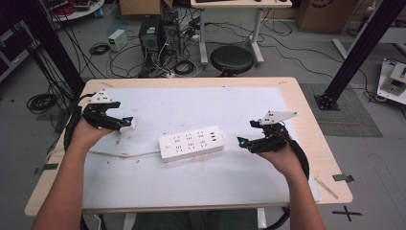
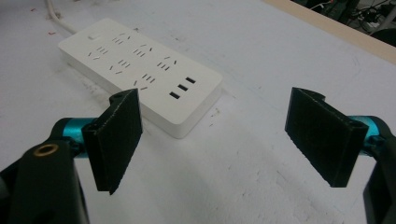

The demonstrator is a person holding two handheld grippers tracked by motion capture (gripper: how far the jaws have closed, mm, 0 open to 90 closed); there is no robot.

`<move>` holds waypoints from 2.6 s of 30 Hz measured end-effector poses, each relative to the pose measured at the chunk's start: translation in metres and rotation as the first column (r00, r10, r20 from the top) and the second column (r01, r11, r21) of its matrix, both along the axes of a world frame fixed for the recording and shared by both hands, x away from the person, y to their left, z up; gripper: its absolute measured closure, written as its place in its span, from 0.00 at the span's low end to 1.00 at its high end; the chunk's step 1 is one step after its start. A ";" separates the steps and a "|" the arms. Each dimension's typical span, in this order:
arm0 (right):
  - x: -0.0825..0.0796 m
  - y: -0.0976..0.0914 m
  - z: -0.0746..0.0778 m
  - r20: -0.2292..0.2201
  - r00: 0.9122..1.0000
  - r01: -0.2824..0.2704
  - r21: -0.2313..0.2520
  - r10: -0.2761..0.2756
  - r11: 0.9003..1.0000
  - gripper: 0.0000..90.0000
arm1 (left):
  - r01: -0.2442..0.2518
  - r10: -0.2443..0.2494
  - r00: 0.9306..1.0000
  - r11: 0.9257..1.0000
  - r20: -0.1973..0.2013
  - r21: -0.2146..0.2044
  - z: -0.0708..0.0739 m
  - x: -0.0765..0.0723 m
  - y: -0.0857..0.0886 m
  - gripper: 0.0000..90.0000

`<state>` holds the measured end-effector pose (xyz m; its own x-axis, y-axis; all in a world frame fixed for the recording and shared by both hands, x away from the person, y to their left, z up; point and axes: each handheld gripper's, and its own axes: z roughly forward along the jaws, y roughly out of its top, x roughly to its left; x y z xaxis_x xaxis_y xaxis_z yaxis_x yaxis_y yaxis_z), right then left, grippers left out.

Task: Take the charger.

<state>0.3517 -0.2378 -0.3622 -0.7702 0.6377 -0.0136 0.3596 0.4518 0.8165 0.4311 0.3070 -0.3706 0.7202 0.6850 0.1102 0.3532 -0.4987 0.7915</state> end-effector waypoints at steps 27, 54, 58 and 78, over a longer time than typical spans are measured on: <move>-0.003 -0.003 -0.010 -0.020 1.000 0.010 0.002 -0.010 1.000 0.22 | -0.048 0.070 0.977 0.992 -0.202 0.114 -0.060 0.037 0.016 0.19; -0.003 -0.003 -0.009 -0.015 1.000 0.001 0.000 -0.001 1.000 0.22 | -0.011 0.038 0.968 0.994 -0.248 0.111 -0.062 0.034 0.019 0.47; -0.002 -0.002 -0.009 -0.013 1.000 0.001 0.000 -0.001 1.000 0.22 | -0.033 0.062 0.966 0.992 -0.251 0.118 -0.060 0.033 0.019 0.47; -0.015 0.004 0.019 -0.011 0.998 -0.058 0.005 0.059 0.998 0.22 | 0.145 -0.144 0.989 0.987 -0.026 0.065 0.029 -0.051 -0.035 0.47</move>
<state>0.3369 -0.2341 -0.3427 -0.8063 0.5915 -0.0016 0.3418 0.4681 0.8149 0.3797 0.2717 -0.3418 0.8135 0.5655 0.1356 0.2900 -0.5967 0.7482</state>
